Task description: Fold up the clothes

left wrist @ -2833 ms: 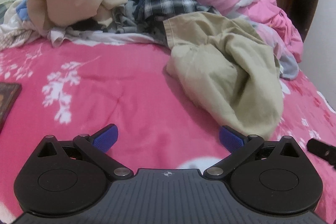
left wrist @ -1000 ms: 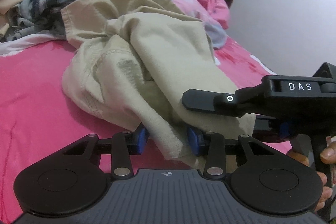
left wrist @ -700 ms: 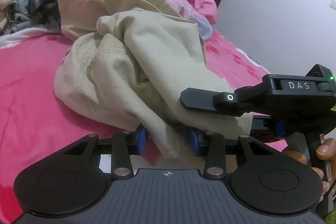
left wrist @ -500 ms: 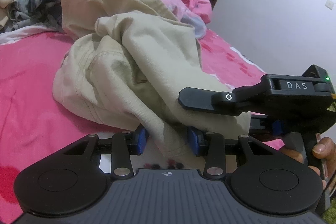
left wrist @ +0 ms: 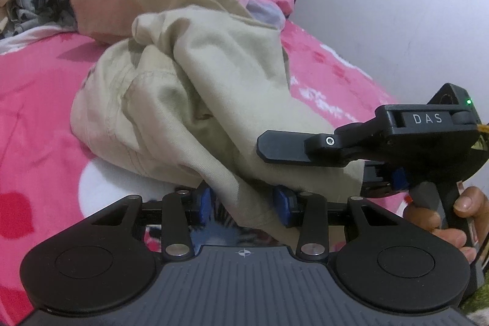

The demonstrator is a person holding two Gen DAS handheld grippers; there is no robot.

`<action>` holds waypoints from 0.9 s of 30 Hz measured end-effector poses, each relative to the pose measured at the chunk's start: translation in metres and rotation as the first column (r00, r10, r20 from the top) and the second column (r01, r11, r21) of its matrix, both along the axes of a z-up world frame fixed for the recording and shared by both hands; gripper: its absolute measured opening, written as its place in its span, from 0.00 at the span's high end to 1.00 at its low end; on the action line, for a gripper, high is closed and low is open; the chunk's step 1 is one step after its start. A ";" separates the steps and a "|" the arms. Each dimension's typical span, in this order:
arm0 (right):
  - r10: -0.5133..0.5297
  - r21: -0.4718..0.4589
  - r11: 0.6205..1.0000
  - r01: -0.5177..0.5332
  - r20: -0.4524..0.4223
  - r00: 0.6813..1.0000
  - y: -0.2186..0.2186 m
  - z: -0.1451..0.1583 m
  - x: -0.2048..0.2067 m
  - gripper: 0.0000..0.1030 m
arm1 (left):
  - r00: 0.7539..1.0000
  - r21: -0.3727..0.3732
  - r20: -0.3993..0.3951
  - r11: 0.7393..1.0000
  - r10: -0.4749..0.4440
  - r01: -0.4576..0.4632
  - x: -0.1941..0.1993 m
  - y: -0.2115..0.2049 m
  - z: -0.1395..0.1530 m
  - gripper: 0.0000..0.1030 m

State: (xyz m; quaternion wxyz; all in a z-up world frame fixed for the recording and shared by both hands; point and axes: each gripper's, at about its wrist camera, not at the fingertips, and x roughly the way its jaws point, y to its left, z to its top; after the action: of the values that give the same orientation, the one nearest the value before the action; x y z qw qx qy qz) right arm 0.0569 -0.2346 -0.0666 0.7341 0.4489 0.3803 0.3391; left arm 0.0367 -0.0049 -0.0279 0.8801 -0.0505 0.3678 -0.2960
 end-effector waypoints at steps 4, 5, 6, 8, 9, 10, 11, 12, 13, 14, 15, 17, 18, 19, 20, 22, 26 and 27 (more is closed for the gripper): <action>-0.019 -0.014 1.000 0.019 -0.028 0.999 -0.002 -0.008 -0.003 0.82 | 0.999 0.047 0.022 0.999 0.024 -0.025 0.000 -0.003 -0.008 0.44; -0.022 -0.026 0.999 0.021 -0.028 0.999 -0.002 -0.007 -0.004 0.81 | 0.999 0.051 0.031 0.998 0.024 -0.026 0.000 -0.003 -0.009 0.43; -0.025 -0.039 0.999 0.024 -0.027 0.999 -0.002 -0.006 -0.005 0.81 | 0.999 0.051 0.035 0.998 0.029 -0.030 -0.001 -0.001 -0.009 0.39; -0.033 -0.087 0.996 0.032 -0.012 0.999 -0.004 0.001 -0.010 0.80 | 0.998 0.048 0.048 0.998 0.039 -0.041 -0.004 0.002 -0.008 0.31; -0.040 -0.116 0.992 0.040 0.001 0.999 -0.006 0.005 -0.012 0.79 | 0.997 0.046 0.061 0.998 0.041 -0.043 -0.007 0.005 -0.006 0.29; -0.050 -0.146 0.988 0.052 0.017 0.999 -0.008 0.010 -0.015 0.75 | 0.996 0.044 0.074 0.998 0.042 -0.046 -0.010 0.007 -0.005 0.28; -0.059 -0.175 0.983 0.064 0.033 0.998 -0.010 0.016 -0.018 0.70 | 0.995 0.043 0.083 0.998 0.046 -0.050 -0.012 0.010 -0.003 0.27; -0.068 -0.204 0.976 0.077 0.049 0.996 -0.012 0.021 -0.021 0.67 | 0.994 0.039 0.089 0.997 0.057 -0.061 -0.011 0.013 -0.001 0.23; -0.078 -0.233 0.968 0.092 0.068 0.995 -0.013 0.026 -0.024 0.64 | 0.993 0.035 0.096 0.997 0.068 -0.072 -0.011 0.017 0.001 0.20; -0.087 -0.261 0.959 0.107 0.087 0.992 -0.015 0.031 -0.027 0.63 | 0.991 0.030 0.103 0.996 0.080 -0.084 -0.011 0.020 0.003 0.18; -0.094 -0.289 0.949 0.121 0.105 0.990 -0.017 0.036 -0.030 0.62 | 0.989 0.024 0.114 0.995 0.098 -0.102 -0.009 0.024 0.005 0.14; -0.099 -0.353 0.924 0.148 0.152 0.983 -0.018 0.050 -0.031 0.61 | 0.981 0.012 0.143 0.991 0.132 -0.136 -0.005 0.030 0.011 0.07; -0.096 -0.384 0.910 0.159 0.179 0.979 -0.016 0.056 -0.031 0.61 | 0.975 0.005 0.163 0.988 0.149 -0.152 -0.004 0.032 0.012 0.04; -0.091 -0.413 0.894 0.171 0.206 0.974 -0.014 0.063 -0.031 0.59 | 0.970 0.003 0.181 0.986 0.162 -0.166 -0.001 0.034 0.014 0.03; -0.082 -0.442 0.879 0.180 0.233 0.969 -0.011 0.069 -0.031 0.56 | 0.964 0.002 0.198 0.984 0.175 -0.179 0.001 0.036 0.015 0.03; -0.051 -0.501 0.842 0.199 0.294 0.954 -0.001 0.080 -0.026 0.51 | 0.958 0.013 0.221 0.981 0.184 -0.192 0.012 0.036 0.017 0.03; 0.020 -0.597 0.764 0.245 0.402 0.915 0.025 0.101 -0.010 0.50 | 0.950 0.048 0.253 0.979 0.182 -0.200 0.033 0.032 0.014 0.04; 0.030 -0.610 0.750 0.256 0.418 0.908 0.032 0.105 -0.002 0.50 | 0.949 0.056 0.258 0.978 0.179 -0.200 0.034 0.031 0.013 0.05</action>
State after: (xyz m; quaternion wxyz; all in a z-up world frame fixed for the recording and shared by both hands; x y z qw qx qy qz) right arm 0.0544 -0.2025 0.0383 0.9252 0.1081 0.2867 0.2236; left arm 0.0709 0.0265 -0.0154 0.9453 -0.0116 0.2584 -0.1986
